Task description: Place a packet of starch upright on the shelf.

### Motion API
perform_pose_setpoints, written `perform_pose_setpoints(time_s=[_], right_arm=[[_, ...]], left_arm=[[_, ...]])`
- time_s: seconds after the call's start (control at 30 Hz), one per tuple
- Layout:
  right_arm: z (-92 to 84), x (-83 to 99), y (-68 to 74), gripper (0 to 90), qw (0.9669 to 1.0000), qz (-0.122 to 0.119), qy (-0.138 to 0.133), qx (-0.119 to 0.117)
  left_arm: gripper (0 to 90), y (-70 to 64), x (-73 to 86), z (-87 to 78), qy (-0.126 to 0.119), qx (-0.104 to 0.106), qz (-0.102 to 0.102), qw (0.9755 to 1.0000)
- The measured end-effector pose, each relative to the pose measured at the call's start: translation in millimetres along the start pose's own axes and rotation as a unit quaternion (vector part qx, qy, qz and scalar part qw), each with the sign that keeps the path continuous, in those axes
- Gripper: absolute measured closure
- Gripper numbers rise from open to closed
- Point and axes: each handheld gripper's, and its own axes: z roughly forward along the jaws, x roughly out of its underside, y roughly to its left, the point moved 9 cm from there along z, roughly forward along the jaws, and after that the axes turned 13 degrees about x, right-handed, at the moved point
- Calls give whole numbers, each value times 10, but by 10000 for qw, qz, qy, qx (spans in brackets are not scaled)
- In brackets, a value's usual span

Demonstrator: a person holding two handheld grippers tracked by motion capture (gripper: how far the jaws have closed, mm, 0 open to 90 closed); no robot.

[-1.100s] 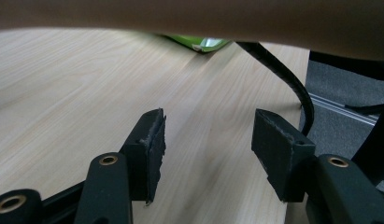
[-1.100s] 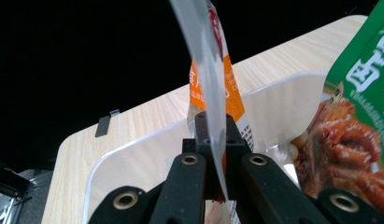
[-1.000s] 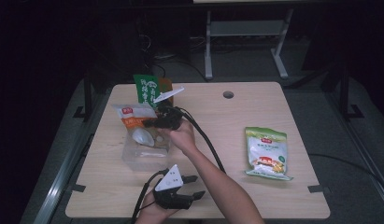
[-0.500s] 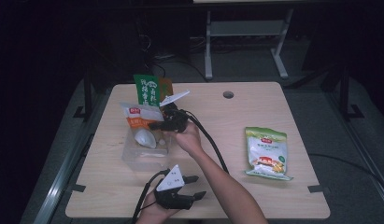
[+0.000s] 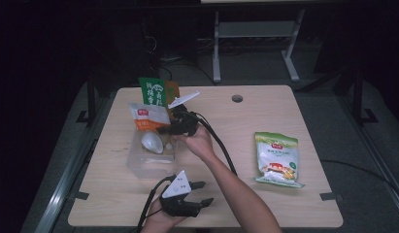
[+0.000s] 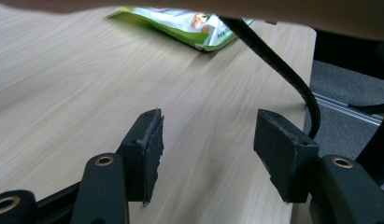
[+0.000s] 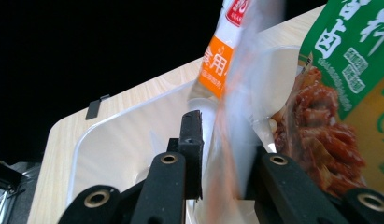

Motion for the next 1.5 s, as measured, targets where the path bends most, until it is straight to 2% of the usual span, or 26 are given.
perform_pose_setpoints(time_s=[0.1,0.23,0.33,0.5,0.8,0.87,1.07,1.2,1.27,1.5], right_arm=[[-72,-3,-29,714,10000,-60,29,69],[-142,8,-61,702,9999,-93,51,129],[-167,33,-56,726,9997,-151,117,132],[-178,73,-6,895,9993,-325,165,117],[-172,82,-36,899,9992,-308,166,204],[-178,79,-32,882,9993,-295,159,163],[-284,79,-19,753,9998,-196,101,-23],[-408,109,-58,683,9998,-161,122,7],[-470,136,-78,668,9998,-148,132,20],[-705,246,-174,613,9997,-145,156,105]], left_arm=[[406,13,-5,2,-28,-24,-35,10000],[402,23,-6,-5,-15,-33,-29,10000],[401,23,-6,-4,-13,-38,-31,10000],[400,22,-5,-1,-6,-32,-21,10000],[401,29,-11,-10,-21,-41,-31,10000],[399,33,-11,-14,-16,-46,-32,10000],[378,50,-15,-16,-12,-84,-57,9999],[368,55,-13,-4,-18,-106,-88,9999],[366,67,-16,-6,7,-123,-39,9999],[357,94,-22,-4,-4,-166,-54,9998]])
